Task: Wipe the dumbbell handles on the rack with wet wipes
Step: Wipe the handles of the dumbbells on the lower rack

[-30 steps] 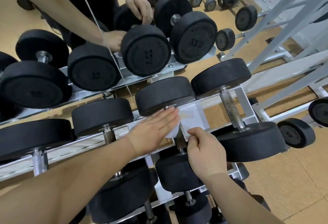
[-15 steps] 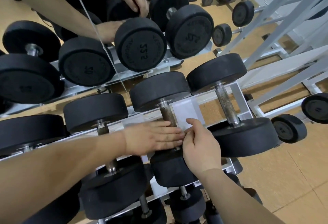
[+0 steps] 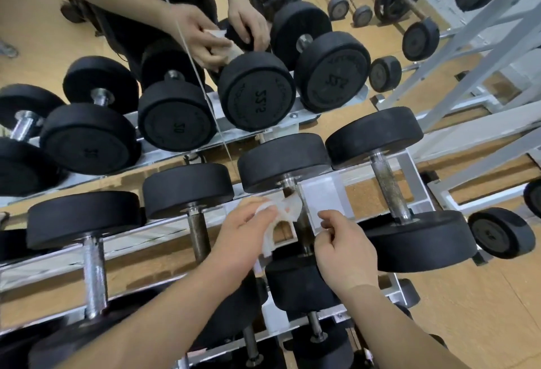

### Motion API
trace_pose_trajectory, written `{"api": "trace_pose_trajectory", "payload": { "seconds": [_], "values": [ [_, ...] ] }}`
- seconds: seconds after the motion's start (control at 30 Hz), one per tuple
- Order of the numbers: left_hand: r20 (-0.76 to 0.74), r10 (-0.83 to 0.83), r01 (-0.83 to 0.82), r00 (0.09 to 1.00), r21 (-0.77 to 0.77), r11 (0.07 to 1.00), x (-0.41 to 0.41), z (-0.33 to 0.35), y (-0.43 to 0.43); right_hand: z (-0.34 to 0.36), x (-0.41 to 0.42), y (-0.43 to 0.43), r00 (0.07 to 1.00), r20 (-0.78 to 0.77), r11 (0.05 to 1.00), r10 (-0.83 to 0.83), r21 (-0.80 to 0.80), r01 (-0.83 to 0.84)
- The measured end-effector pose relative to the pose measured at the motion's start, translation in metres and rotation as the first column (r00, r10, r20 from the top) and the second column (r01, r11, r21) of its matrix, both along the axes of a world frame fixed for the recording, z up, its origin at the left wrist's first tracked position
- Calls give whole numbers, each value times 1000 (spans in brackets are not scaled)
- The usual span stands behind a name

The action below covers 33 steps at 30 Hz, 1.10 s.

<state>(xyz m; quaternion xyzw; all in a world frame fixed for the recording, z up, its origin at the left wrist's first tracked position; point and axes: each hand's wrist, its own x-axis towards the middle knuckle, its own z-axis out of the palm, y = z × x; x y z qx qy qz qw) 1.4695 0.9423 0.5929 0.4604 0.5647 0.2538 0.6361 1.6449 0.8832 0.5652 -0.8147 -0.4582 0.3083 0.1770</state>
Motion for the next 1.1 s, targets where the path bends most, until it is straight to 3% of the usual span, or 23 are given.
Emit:
{"api": "trace_pose_trajectory", "payload": {
  "seconds": [0.07,0.17,0.23,0.47,0.67,0.83,1.0,1.1],
  "values": [
    [128,183,-145,975,-258,955,-1,11,-5,0,0,1,1000,-15,1000,5,14,-5],
    [294,326,-180,898,-432,884,-3,20,-10,1,-2,1,1000,-21,998,15,57,-14],
    [326,341,-179,882,-436,882,-1,21,-13,1,-3,0,999,-34,995,27,96,-24],
    [114,183,-139,976,-311,940,13,19,-13,7,-2,-6,989,-96,979,114,179,-96],
    [-12,63,-64,998,-172,983,27,12,-7,1,1,-9,974,10,954,227,199,-225],
    [-70,-13,2,997,-155,988,25,6,7,-6,3,-8,980,50,967,193,160,-199],
    [227,89,40,970,-509,860,9,-2,11,-6,4,-5,984,25,971,176,161,-178],
    [245,114,20,963,-483,876,11,-9,7,-6,4,-4,981,21,963,194,188,-195]
  ]
}}
